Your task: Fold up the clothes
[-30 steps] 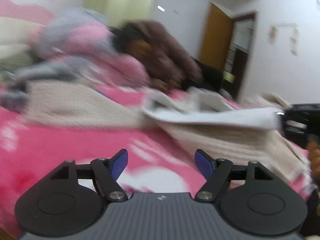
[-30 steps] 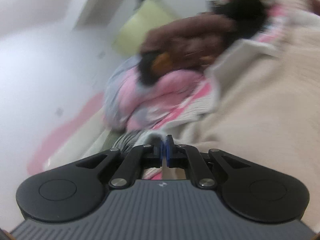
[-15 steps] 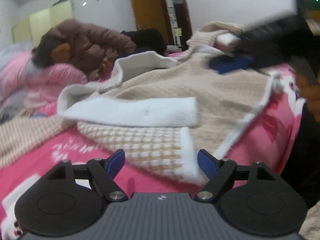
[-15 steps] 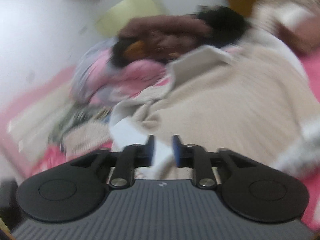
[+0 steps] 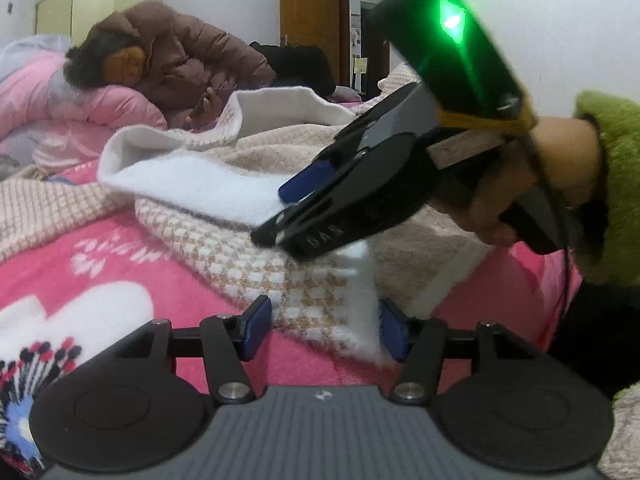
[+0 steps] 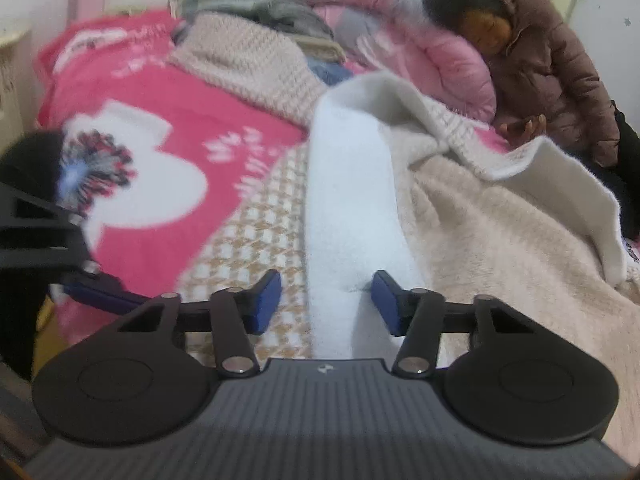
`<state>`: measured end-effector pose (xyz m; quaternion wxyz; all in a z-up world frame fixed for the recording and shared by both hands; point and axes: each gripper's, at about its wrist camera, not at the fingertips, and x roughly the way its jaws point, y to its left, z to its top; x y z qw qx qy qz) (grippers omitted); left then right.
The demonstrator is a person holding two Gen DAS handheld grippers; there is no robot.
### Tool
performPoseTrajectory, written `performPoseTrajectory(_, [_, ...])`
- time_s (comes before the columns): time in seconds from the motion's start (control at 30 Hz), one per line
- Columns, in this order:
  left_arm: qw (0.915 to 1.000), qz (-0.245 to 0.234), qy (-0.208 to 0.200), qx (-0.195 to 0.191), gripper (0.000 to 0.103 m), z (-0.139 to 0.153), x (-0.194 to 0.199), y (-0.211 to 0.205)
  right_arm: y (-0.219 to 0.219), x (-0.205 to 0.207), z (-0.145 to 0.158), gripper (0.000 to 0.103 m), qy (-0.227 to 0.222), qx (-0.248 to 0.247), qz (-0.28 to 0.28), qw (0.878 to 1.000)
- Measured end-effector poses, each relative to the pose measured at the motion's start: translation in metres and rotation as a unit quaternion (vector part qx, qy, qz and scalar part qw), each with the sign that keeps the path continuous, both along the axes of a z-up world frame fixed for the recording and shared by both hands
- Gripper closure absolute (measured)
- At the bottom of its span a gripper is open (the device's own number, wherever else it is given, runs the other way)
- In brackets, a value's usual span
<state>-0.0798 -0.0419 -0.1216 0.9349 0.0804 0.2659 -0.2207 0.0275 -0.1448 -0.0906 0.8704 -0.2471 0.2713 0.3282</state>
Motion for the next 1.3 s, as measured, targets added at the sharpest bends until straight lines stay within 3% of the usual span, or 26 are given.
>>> performPoseTrajectory(0.07, [1.0,-0.001,0.002,-0.005,0.045,-0.001,0.0,0.002,0.0,0.006,0.001,0.093,0.005,0.0,-0.014,1.0])
performPoseTrajectory(0.17, [0.9999,-0.002,0.007,-0.012,0.045,-0.002,0.001,0.005,-0.023,0.015,0.024,0.096,-0.002,0.075,-0.059,0.995])
performPoseTrajectory(0.23, [0.9999,-0.001,0.01,-0.013,0.045,-0.001,0.001,0.006,-0.057,0.02,0.047,0.096,-0.004,0.17,-0.112,0.979])
performPoseTrajectory(0.3, [0.9998,-0.001,0.013,-0.014,0.045,-0.001,0.002,0.007,-0.106,0.015,0.068,0.096,0.0,0.287,-0.166,0.943])
performPoseTrajectory(0.4, [0.9997,0.001,0.015,-0.018,0.045,-0.001,0.002,0.008,-0.176,-0.005,0.072,0.096,0.015,0.423,-0.236,0.875])
performPoseTrajectory(0.53, [0.9997,0.003,0.018,-0.016,0.044,-0.001,0.003,0.006,-0.226,-0.028,0.021,0.096,0.09,0.474,-0.311,0.819])
performPoseTrajectory(0.63, [0.9992,0.01,0.032,-0.02,0.044,0.002,0.008,0.005,-0.242,-0.039,-0.012,0.096,0.139,0.51,-0.335,0.78])
performPoseTrajectory(0.7, [0.9988,0.017,0.04,-0.024,0.044,0.003,0.011,0.004,-0.245,-0.042,-0.02,0.096,0.146,0.534,-0.33,0.765])
performPoseTrajectory(0.8, [0.9984,0.029,0.042,-0.024,0.053,0.005,0.012,0.001,-0.237,-0.037,-0.023,0.095,0.148,0.545,-0.31,0.765])
performPoseTrajectory(0.9, [0.9987,0.032,0.037,-0.015,0.066,0.006,0.009,-0.006,-0.231,-0.034,-0.024,0.095,0.143,0.525,-0.304,0.782])
performPoseTrajectory(1.1, [0.9983,0.025,0.02,0.05,0.06,0.004,0.003,-0.023,-0.238,-0.033,-0.039,0.094,0.156,0.5,-0.323,0.788])
performPoseTrajectory(1.13, [0.9978,0.024,0.017,0.059,0.06,0.004,0.002,-0.025,-0.237,-0.033,-0.039,0.09,0.158,0.497,-0.321,0.79])
performPoseTrajectory(1.23, [0.9977,0.03,0.017,0.059,0.063,0.004,0.003,-0.027,-0.23,-0.034,-0.035,0.076,0.154,0.474,-0.308,0.811])
performPoseTrajectory(1.3, [0.998,0.036,0.019,0.048,0.079,0.006,0.003,-0.026,-0.224,-0.036,-0.034,0.074,0.149,0.457,-0.305,0.822])
